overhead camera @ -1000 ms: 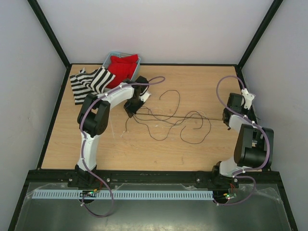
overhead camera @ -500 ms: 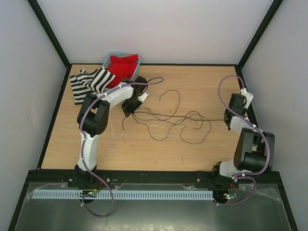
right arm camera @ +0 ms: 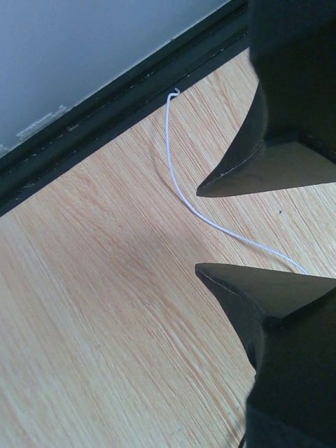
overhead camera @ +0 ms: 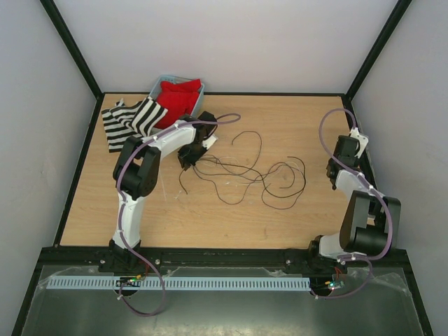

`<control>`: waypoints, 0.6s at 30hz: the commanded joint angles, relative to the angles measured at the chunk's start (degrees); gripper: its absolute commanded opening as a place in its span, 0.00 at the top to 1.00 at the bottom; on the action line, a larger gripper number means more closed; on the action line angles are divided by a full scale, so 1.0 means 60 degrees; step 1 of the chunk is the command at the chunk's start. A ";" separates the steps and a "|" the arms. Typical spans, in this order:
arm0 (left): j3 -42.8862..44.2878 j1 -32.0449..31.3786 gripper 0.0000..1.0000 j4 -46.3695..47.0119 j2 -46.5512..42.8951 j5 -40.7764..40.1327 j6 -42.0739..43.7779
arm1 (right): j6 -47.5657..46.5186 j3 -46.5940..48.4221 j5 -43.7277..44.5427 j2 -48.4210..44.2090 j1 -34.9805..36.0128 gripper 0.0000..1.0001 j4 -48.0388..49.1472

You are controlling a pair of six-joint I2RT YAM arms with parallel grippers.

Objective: Zip-tie the wires
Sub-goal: Straighten the cable at the center of the board.

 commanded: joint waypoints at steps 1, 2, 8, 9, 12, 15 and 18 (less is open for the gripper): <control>0.0192 -0.0052 0.80 -0.0316 -0.0163 -0.0339 0.0078 | -0.0115 0.0313 -0.0206 -0.0715 -0.0045 0.47 -0.0249; 0.0189 -0.0053 0.77 -0.0316 -0.0186 -0.0377 0.0074 | -0.0108 0.0295 -0.0292 -0.0816 -0.0039 0.47 -0.0240; 0.0124 -0.0044 0.51 -0.0356 -0.0442 -0.0728 0.0099 | 0.0118 0.0183 -0.1141 -0.1393 -0.0038 0.36 -0.0179; 0.0117 -0.0034 0.48 -0.0371 -0.0528 -0.0771 0.0131 | 0.0192 0.0136 -0.1330 -0.1492 -0.0045 0.31 -0.0103; 0.0087 0.0063 0.37 -0.0403 -0.0951 -0.0705 0.0089 | 0.0367 -0.0088 -0.2074 -0.1897 -0.0038 0.17 0.0266; 0.0102 0.0253 0.27 -0.0383 -0.1487 -0.0229 -0.0066 | 0.0484 -0.0236 -0.2860 -0.2295 -0.0044 0.04 0.0477; 0.0248 0.0523 0.16 -0.0343 -0.1954 0.0497 -0.0300 | 0.0507 -0.0329 -0.3901 -0.2629 -0.0038 0.01 0.0667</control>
